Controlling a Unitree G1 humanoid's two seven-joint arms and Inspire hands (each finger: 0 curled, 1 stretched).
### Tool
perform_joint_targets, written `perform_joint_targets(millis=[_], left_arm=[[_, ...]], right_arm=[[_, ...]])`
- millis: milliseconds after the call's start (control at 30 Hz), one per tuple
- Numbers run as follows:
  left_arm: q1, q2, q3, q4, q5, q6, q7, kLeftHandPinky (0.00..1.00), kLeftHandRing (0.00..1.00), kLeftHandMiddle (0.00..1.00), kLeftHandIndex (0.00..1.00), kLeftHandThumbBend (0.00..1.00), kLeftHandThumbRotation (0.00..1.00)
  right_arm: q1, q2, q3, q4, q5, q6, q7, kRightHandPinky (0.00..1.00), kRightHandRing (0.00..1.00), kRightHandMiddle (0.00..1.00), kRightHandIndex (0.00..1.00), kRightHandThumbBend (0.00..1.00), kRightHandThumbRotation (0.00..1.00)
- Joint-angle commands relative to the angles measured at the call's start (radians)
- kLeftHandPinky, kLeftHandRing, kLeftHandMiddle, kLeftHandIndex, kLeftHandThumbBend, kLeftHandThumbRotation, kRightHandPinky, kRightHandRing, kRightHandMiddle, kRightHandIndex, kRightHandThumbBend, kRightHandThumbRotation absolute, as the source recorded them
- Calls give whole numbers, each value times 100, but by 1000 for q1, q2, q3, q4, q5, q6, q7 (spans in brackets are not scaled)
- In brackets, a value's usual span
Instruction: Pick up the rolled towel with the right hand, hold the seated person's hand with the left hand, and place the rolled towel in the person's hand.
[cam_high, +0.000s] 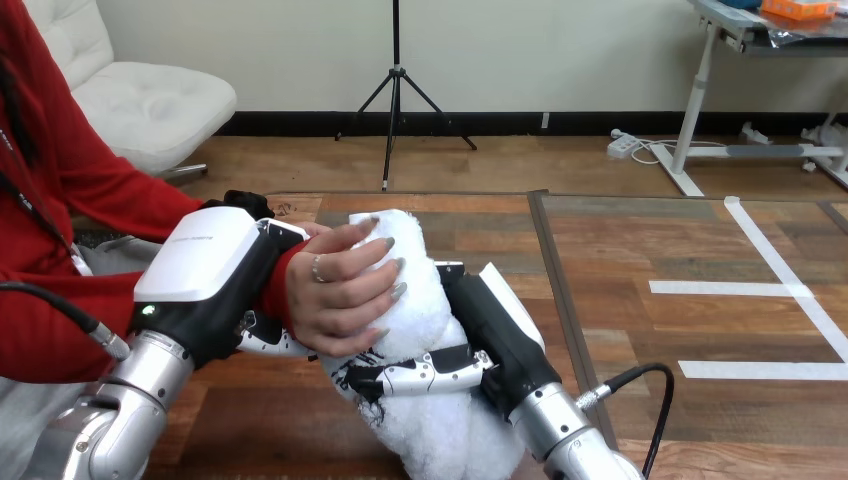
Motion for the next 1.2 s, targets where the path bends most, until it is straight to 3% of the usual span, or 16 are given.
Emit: perform_joint_targets(millis=[0, 567, 1167], left_arm=[[-135, -18, -4, -11, -20, -33, 29, 31, 34, 38, 40, 85, 0], [-115, -15, 1, -23, -18, -33, 39, 35, 38, 43, 44, 87, 0], [-87, 10, 5, -16, -3, -52, 56, 52, 57, 63, 66, 92, 1]], right_arm=[[-106, 23, 36, -207, 30, -50, 27, 18, 24, 33, 39, 84, 4], [-110, 16, 32, -194, 9, -28, 6, 19, 24, 34, 40, 85, 5], [-105, 8, 31, -186, -5, 14, -33, 25, 32, 41, 45, 91, 10]])
